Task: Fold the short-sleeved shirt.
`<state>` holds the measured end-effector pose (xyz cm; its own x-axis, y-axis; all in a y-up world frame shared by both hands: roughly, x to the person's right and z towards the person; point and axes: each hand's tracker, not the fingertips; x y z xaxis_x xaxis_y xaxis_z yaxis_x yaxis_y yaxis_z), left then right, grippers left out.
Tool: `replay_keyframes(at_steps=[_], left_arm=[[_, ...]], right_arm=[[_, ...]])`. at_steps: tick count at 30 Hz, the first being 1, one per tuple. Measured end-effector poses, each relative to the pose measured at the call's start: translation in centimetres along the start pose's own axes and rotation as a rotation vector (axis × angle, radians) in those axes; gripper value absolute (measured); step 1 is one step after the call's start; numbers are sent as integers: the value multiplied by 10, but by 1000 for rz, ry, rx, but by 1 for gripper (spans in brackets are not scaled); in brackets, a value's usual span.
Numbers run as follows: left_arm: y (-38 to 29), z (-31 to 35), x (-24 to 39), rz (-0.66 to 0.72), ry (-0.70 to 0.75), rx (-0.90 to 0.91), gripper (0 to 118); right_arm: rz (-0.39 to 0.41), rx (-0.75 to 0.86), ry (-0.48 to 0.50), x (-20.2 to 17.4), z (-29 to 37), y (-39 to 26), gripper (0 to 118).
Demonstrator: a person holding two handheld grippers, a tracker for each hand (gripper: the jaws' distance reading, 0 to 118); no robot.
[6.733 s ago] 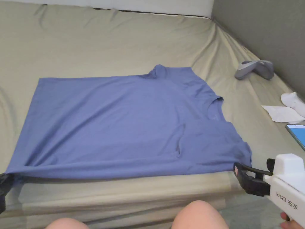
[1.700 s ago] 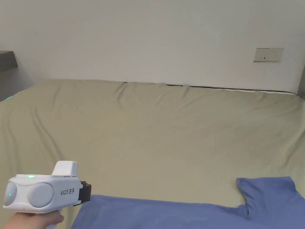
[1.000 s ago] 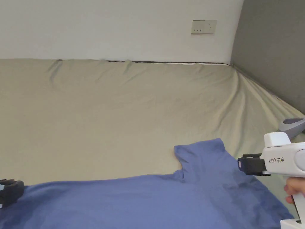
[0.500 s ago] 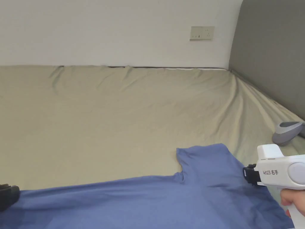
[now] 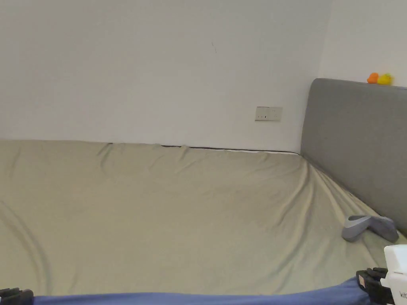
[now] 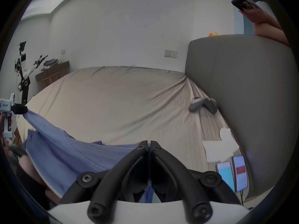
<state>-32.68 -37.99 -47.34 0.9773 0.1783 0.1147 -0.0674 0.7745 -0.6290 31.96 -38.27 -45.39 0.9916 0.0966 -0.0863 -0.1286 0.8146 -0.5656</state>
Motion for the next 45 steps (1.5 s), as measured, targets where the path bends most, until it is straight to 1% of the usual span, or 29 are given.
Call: replay_keyframes(at_steps=[4,6,9,11,13,16,19,22,23,24,25,26,27,28,29,31,32,33,34,35,36,37,38,39,41,43,45], left_arm=[[-54,16,-6,1,-13,-52,2],[-78,10,-11,10,-2,-110,2],[-100,-12,-22,17,16,-162,2],[-109,-18,-22,-2,29,-176,1],[-113,-21,-22,-25,30,-182,1],[-117,-25,-31,-31,28,-193,1],[-114,-22,-36,-24,15,-192,1],[-116,-19,-33,-35,8,-188,2],[-114,-15,-33,-27,-2,-179,8],[-112,-6,-33,-13,-4,-161,34],[-110,2,-32,-5,9,-133,60],[-108,13,-34,-4,14,-85,86],[-105,25,-36,-2,16,-42,107],[-100,38,-37,18,13,-9,112],[-96,51,-39,44,2,20,111],[-88,76,-46,106,-2,77,111],[-86,86,-50,125,-3,100,111],[-84,99,-53,140,-13,128,107],[-84,108,-56,138,-21,137,97],[-86,117,-59,136,-27,151,72],[-88,125,-63,135,-24,180,20],[-89,131,-59,131,-16,189,0],[-91,134,-62,130,0,194,0],[-94,139,-63,144,6,210,0],[-96,146,-68,125,-44,206,0],[-103,149,-67,89,-58,214,0],[-101,142,-80,78,-178,169,0]], right_arm=[[17,-23,-6,-12,23,-55,2],[29,-76,-12,-15,18,-79,2],[48,-136,-84,-17,4,-105,2],[27,-191,-100,-14,-5,-118,2],[0,-208,-105,-10,-9,-132,2],[5,-214,-99,-8,-11,-148,2],[-46,-201,-115,-16,1,-145,2],[-41,-205,-140,-28,6,-139,2],[-49,-191,-154,-30,11,-137,4],[-93,-150,-161,-32,20,-134,23],[-124,-122,-169,-33,29,-130,51],[-159,-88,-162,-33,38,-125,83],[-176,-50,-159,-37,49,-117,103],[-208,0,-149,-42,61,-108,102],[-238,38,-138,-48,71,-98,102],[-293,132,-162,-63,85,-78,100],[-306,165,-164,-73,93,-70,93],[-311,202,-132,-83,99,-61,63],[-302,235,-101,-90,102,-54,25],[-278,254,-106,-102,105,-47,0],[-267,268,-122,-114,108,-40,1],[-248,321,-165,-122,114,-35,0],[-254,291,-130,-130,108,-35,0],[-206,314,-114,-140,110,-29,0],[-183,325,-111,-158,113,-24,0],[-135,324,-95,-169,110,-23,0],[-110,305,-85,-183,108,-22,0]])
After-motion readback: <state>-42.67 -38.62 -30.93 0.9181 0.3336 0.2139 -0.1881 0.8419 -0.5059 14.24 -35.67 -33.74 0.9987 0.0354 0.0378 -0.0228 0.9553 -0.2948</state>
